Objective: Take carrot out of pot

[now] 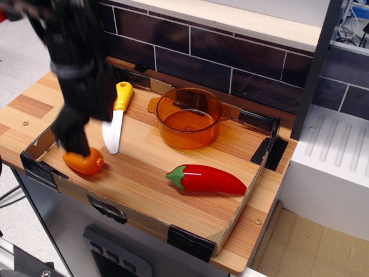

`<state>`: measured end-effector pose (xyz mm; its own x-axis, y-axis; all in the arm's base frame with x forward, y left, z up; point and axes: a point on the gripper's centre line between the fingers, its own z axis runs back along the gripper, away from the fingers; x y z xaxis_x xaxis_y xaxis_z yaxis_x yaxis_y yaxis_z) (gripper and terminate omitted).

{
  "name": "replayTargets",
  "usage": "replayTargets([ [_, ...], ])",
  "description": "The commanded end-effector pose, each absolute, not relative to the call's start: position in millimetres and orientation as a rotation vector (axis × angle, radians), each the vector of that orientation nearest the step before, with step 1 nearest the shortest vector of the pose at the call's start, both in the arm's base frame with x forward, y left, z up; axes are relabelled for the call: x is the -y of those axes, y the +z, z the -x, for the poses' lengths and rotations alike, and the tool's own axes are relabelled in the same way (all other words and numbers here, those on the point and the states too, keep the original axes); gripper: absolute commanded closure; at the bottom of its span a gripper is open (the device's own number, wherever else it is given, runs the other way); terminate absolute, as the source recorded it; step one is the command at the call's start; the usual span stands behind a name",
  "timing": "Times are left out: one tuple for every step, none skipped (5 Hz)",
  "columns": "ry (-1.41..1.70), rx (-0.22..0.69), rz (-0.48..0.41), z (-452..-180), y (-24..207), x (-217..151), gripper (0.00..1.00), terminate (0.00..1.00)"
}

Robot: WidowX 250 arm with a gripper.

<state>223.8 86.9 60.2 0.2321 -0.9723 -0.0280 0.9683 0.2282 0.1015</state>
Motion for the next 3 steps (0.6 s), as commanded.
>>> replayTargets([
  [-1.247,0.167,-0.082,-230.0,147.5,-95.4,0.00,0.00],
  [-1.247,0.167,-0.082,-230.0,147.5,-95.4,0.00,0.00],
  [-1.247,0.167,-0.082,-230.0,147.5,-95.4,0.00,1.00],
])
